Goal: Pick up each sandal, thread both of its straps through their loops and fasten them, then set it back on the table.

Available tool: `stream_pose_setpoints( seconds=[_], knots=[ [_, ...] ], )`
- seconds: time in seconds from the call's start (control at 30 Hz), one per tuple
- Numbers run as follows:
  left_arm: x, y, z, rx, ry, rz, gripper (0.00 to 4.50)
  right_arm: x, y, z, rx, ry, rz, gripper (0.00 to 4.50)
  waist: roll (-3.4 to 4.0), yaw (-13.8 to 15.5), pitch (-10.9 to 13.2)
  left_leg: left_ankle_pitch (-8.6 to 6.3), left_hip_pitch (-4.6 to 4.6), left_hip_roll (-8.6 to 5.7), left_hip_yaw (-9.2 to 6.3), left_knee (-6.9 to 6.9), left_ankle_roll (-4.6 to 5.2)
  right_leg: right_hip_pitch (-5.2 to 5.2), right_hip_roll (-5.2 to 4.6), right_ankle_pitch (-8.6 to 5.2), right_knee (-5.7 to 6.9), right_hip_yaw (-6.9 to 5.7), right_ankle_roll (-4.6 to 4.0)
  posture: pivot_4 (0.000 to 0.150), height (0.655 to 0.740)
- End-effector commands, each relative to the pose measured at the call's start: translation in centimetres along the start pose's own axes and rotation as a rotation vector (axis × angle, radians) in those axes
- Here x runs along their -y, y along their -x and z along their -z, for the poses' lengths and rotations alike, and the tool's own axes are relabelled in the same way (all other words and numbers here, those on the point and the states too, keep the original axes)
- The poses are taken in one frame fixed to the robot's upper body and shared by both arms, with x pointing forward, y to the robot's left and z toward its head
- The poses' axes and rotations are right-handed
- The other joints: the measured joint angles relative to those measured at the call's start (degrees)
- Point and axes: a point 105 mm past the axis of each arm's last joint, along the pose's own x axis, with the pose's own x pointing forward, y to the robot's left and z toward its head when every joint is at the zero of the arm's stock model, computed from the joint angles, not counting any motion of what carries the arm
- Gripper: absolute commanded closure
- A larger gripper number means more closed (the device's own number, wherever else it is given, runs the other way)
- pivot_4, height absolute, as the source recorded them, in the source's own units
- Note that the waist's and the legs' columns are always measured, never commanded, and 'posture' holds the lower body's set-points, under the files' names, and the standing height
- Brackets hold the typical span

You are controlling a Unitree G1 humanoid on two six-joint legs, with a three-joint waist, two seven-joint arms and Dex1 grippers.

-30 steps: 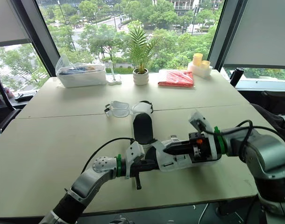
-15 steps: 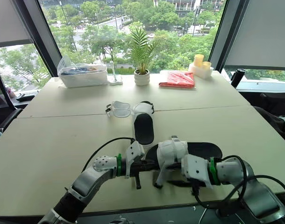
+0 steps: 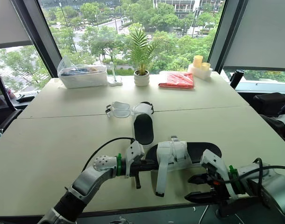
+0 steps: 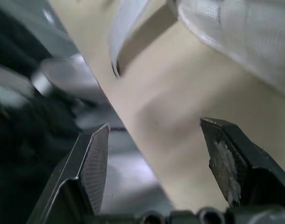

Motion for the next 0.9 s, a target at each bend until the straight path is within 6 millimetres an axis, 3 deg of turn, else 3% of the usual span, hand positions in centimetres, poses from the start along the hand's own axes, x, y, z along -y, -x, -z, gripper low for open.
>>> stream_pose_setpoints(
  seconds=[0.03, 0.33, 0.6, 0.7, 0.83, 0.87, 0.9],
  knots=[
    [-0.2, 0.2, 1.0, -0.034, 0.022, -0.014, 4.5, -1.0, -1.2, -1.0, 0.055, -0.152, -0.083, 1.18, 0.01, 0.0, 0.0, 0.0, 0.0, 0.0, 0.0, 0.0, 0.0, 0.0, 0.0, 0.0, 0.0, 0.0, 0.0, 0.15, 0.74],
    [0.0, 0.1, 1.0, -0.033, 0.026, -0.016, 4.5, -1.7, -4.8, -3.0, 0.137, -0.245, -0.117, 1.18, 0.03, 0.0, 0.0, -0.01, -0.13, -0.01, 0.0, 0.0, 0.01, -0.13, -0.01, 0.01, 0.0, 0.0, 0.01, 0.15, 0.74],
    [0.2, 0.1, 1.1, -0.033, 0.028, -0.015, 4.5, -1.4, -5.7, -3.8, 0.182, -0.272, -0.088, 1.18, 0.05, 0.0, 0.0, 0.0, -0.21, -0.01, 0.0, -0.01, 0.01, -0.22, -0.01, 0.01, 0.01, 0.01, 0.02, 0.15, 0.74],
    [0.2, 0.1, 1.1, -0.033, 0.024, -0.015, 4.5, -0.5, -5.6, -3.9, 0.194, -0.275, -0.039, 2.04, 0.05, 0.0, 0.0, -0.01, -0.22, -0.01, 0.0, -0.01, 0.01, -0.22, -0.01, 0.01, -0.01, 0.0, 0.02, 0.15, 0.74],
    [0.2, 0.0, 1.1, -0.033, 0.023, -0.015, 4.5, -0.3, -5.0, -4.3, 0.209, -0.278, -0.04, 4.09, 0.05, 0.0, 0.0, -0.01, -0.22, -0.01, 0.01, -0.02, 0.01, -0.22, -0.01, 0.01, -0.01, 0.0, 0.02, 0.15, 0.74],
    [0.2, 0.0, 1.1, -0.033, 0.024, -0.015, 4.5, -0.3, -4.8, -4.5, 0.212, -0.277, -0.042, 4.42, 0.05, -0.1, 0.0, -0.01, -0.23, -0.01, 0.01, -0.01, 0.01, -0.22, -0.01, 0.01, -0.01, 0.0, 0.01, 0.15, 0.74],
    [0.2, 0.0, 1.1, -0.033, 0.024, -0.016, 4.5, -0.3, -4.5, -4.6, 0.207, -0.278, -0.046, 4.42, 0.05, -0.1, 0.0, -0.01, -0.23, -0.01, 0.01, -0.01, 0.01, -0.23, -0.01, 0.01, -0.01, 0.0, 0.02, 0.15, 0.74]
  ],
)
